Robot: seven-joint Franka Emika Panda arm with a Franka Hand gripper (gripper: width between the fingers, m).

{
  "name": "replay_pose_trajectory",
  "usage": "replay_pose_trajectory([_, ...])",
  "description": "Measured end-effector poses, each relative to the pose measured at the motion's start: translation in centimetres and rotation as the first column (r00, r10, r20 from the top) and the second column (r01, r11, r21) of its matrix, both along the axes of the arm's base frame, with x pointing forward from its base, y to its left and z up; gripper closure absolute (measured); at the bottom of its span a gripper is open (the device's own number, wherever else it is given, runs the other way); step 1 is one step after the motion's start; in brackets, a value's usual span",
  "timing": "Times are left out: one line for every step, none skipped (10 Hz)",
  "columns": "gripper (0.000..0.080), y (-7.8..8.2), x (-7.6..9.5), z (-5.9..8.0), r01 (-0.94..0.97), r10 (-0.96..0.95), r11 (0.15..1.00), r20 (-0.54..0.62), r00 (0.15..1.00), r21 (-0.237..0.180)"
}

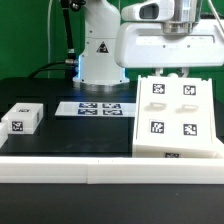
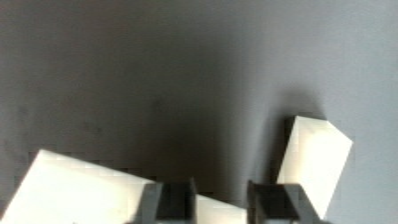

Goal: Assemble cabinet

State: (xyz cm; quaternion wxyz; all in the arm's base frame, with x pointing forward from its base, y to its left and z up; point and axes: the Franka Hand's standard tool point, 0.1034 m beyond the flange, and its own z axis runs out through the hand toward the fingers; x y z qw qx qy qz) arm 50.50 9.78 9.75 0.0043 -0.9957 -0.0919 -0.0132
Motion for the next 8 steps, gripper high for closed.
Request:
replay_pose_trajectory([0.0668,0.1,-0.1,-0.1,-0.004,0.004,1.0,-0.002,1.0,0.0])
replay_pose_trajectory([0.068,0.0,-0.1,-0.2,-0.003,0.003,1.0,-0.003,1.0,0.0])
replay_pose_trajectory([0.068,0.0,-0.1,-0.2,-0.003,0.003,1.0,-0.003,1.0,0.0])
replay_pose_trajectory([0.0692,-0.2,-0.1,-0.1,-0.015,0.015,1.0,-0.01,1.0,-0.001])
replay_pose_trajectory([0.07,-0.8,0.1,0.3,-0.027,0.027,1.0,-0.03,0.999,-0.004])
replay_pose_trajectory([0.07,-1.0,0.6,1.1,-0.023,0.023,1.0,-0.047,0.999,-0.005])
replay_pose_trajectory([0.0714,-1.2,1.2,2.0,-0.025,0.025,1.0,-0.056,0.998,-0.004])
replay_pose_trajectory([0.0725,-1.4,1.7,2.5,-0.028,0.028,1.0,-0.063,0.998,-0.004])
